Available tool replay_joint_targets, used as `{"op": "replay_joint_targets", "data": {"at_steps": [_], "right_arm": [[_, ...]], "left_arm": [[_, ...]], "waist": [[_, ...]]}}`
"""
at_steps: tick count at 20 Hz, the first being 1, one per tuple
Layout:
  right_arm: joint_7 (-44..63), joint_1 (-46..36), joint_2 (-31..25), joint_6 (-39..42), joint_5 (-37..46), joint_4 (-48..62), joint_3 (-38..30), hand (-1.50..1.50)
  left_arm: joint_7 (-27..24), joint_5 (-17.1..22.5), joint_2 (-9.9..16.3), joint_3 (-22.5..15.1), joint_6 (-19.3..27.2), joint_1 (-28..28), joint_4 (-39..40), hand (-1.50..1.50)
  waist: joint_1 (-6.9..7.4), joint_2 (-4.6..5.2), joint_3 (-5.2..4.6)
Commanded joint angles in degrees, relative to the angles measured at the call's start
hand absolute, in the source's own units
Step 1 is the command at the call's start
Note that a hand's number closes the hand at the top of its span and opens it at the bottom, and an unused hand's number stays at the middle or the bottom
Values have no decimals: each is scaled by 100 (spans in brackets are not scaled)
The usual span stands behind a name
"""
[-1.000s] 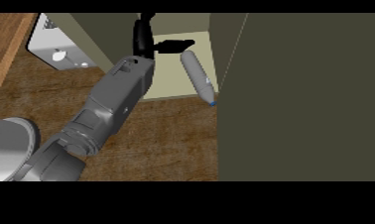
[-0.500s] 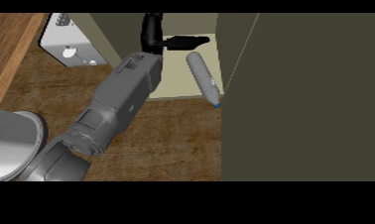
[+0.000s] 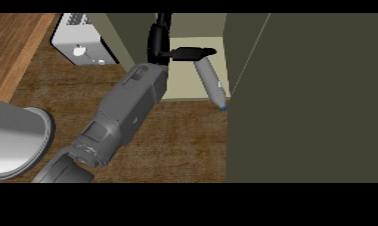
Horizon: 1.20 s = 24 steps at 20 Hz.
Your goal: Pick up the bottled water, place it into the cabinet and close the cabinet
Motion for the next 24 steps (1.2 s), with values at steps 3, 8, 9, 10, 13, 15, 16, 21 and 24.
{"op": "replay_joint_targets", "data": {"at_steps": [3,8,9,10,13,15,16,21,24], "right_arm": [[360,134,23,-126,-282,-674,49,-150],[658,-114,148,-434,-126,-676,229,-150],[500,88,33,-278,-332,-779,24,-150],[358,-47,50,-218,-155,-486,67,-150],[344,214,6,-175,-231,-724,14,-150],[377,375,112,-215,49,-753,315,-150],[455,263,180,-352,205,-859,413,-150],[150,524,-156,55,252,-857,287,-150],[189,248,-290,143,278,-742,393,-150]], "left_arm": [[304,252,-17,-520,-99,733,-1119,-150],[505,511,-17,-1098,-302,1587,-2400,-150],[632,449,-17,-1002,-535,1655,-2499,-150],[352,594,-17,-1373,-514,2118,-2833,-150],[425,482,-16,-1565,-454,2584,-3613,-150],[715,405,9,-1680,-402,2893,-4265,-150],[619,308,86,-1796,-490,3087,-4401,-150],[695,202,264,-2138,-528,3909,-5402,-150],[913,105,669,-2394,-394,4574,-6350,150]], "waist": [[61,-48,2],[177,-58,-1],[196,-72,1],[139,-62,1],[182,-76,2],[242,-90,1],[231,-71,-1],[153,-66,1],[239,-68,2]]}}
